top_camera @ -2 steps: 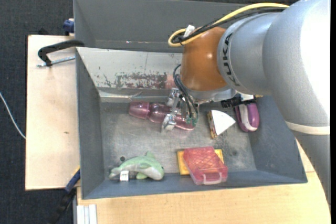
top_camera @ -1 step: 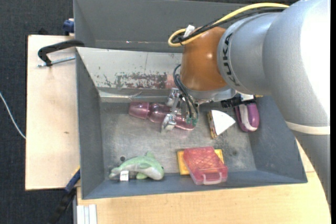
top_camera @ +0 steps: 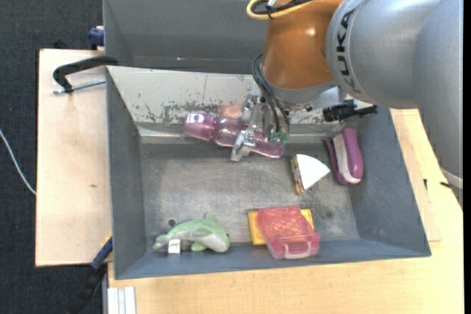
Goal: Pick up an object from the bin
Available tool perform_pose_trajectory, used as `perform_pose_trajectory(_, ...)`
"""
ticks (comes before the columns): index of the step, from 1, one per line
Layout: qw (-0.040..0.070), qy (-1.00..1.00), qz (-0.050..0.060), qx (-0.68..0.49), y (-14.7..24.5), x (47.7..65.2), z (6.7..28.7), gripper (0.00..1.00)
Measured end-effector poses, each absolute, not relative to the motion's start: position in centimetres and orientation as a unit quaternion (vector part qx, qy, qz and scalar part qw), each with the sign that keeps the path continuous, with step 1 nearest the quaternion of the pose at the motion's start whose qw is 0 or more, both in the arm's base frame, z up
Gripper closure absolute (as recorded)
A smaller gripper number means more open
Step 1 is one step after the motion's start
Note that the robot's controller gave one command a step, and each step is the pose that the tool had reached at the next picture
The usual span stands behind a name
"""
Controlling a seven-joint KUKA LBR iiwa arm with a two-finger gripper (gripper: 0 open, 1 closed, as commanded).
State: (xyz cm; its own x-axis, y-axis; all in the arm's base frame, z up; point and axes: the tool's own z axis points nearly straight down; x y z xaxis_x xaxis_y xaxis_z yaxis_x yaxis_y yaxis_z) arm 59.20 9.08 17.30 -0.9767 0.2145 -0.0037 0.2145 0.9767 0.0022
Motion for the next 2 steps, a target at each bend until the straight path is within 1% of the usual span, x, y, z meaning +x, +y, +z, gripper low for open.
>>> perform_pose_trajectory(1,0.002,0.994,0.001,0.108,9.1,59.2,17.3,1.0)
perform_pose_trajectory(2,0.002,0.994,0.001,0.114,9.9,59.6,25.3,1.0)
